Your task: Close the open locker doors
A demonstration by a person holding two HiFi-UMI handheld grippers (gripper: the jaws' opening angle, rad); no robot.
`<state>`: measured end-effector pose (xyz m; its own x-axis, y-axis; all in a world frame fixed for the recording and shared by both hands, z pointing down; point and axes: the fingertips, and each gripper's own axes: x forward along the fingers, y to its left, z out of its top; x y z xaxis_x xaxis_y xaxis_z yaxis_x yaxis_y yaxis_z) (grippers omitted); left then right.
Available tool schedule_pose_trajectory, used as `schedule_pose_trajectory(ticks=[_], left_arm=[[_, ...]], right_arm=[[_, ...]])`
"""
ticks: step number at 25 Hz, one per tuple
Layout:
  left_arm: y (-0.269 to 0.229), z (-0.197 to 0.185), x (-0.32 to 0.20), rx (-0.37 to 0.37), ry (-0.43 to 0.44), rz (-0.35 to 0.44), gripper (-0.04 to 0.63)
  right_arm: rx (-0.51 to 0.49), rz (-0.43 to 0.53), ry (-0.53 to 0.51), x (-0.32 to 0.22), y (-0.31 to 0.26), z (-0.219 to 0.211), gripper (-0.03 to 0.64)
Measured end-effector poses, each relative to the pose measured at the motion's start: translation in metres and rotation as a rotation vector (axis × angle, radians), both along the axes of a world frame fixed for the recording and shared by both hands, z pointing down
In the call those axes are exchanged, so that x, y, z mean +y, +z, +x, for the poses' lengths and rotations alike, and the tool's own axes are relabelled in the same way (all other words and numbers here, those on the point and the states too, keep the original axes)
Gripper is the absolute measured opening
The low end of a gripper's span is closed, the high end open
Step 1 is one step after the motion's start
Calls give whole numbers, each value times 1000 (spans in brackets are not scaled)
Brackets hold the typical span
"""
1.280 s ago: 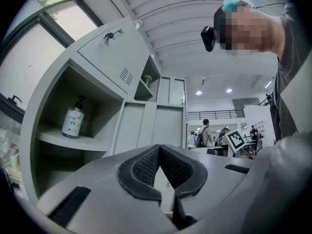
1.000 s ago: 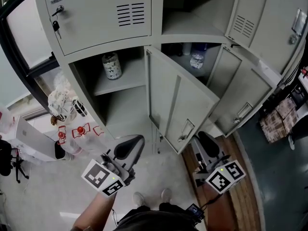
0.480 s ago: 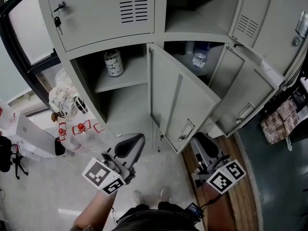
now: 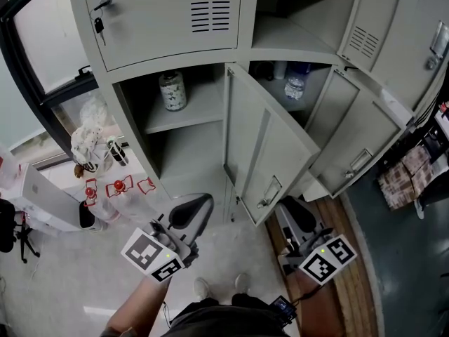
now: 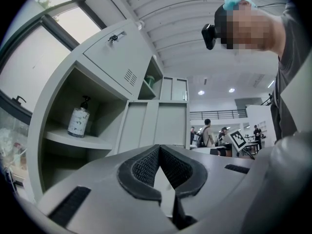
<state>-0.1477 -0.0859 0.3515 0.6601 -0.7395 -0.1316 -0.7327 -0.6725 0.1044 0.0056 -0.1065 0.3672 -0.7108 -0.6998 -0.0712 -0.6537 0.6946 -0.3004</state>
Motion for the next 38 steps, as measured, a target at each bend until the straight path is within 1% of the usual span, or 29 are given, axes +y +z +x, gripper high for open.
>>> schedule_pose_trajectory(ticks=[15, 29, 38], left_arm=[[1, -39, 12, 11, 21, 8, 9], [0, -79, 17, 19, -13, 17, 9], [0, -100, 22, 17, -28, 20, 9]], right_arm=[[26, 14, -26, 25, 0, -56, 94], [46, 24, -82, 35, 0, -112, 94], [52, 24, -96, 36, 1, -137, 94]])
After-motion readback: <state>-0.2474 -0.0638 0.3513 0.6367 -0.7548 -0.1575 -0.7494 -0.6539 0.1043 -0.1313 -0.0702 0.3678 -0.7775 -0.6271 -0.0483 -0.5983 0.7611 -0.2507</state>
